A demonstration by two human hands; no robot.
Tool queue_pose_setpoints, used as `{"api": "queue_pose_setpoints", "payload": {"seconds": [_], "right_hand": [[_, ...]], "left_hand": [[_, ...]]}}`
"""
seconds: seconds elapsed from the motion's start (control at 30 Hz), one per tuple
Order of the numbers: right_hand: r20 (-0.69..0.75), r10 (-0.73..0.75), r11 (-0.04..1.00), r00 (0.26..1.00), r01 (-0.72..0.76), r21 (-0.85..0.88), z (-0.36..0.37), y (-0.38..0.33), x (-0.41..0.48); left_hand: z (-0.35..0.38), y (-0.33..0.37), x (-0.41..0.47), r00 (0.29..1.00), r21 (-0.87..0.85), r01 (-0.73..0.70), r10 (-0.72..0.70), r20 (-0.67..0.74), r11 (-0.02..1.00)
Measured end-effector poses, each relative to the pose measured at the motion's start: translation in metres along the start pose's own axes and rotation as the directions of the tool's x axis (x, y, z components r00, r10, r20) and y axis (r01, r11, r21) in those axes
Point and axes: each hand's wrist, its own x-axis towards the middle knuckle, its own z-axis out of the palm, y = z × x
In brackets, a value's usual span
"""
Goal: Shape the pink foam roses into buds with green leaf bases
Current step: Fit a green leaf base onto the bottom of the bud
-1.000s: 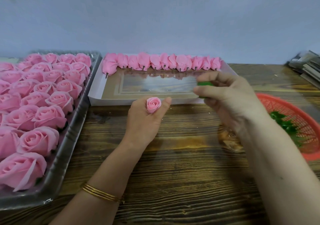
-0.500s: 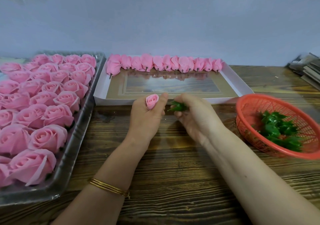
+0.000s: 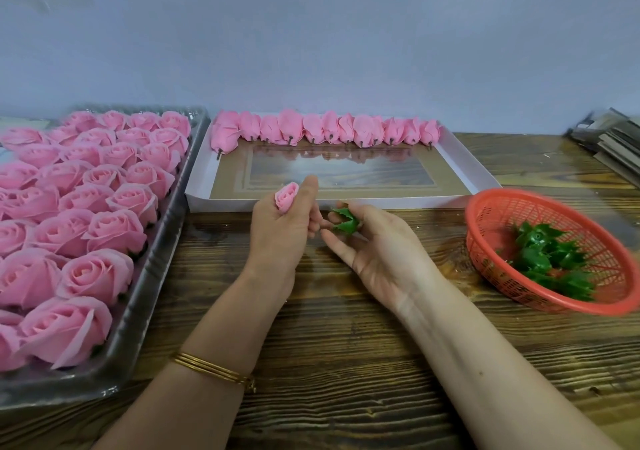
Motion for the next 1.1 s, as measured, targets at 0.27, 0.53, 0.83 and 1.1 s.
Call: {"api": "queue_pose_setpoints", "payload": {"seconds": [0.27, 0.53, 0.83, 1.1], "right_hand": [[0.083, -0.002, 0.982, 0.997, 0.018, -0.187, 0.001, 0.008, -0.005], [0.110, -0.058, 0.983, 0.992, 0.076, -0.169, 0.003, 0.013, -0.007], [0.003, -0.055, 0.990, 0.998, 0.055, -0.131, -0.002, 0.010, -0.004], [0.046, 0.001, 0.996, 0.999, 0.003, -0.087, 0.003, 0.013, -0.008]], "left_hand": [[0.001, 0.010, -0.001, 0.995, -0.195, 0.085, -0.095, -0.043, 0.977], [-0.001, 0.013, -0.001, 0.989, -0.264, 0.145, -0.141, 0.034, 0.953], [-0.004, 0.011, 0.001, 0.987, -0.311, 0.160, -0.150, 0.059, 0.937], [-0.001, 0.009, 0.002, 0.988, -0.295, 0.149, -0.129, 0.085, 0.944]]}}
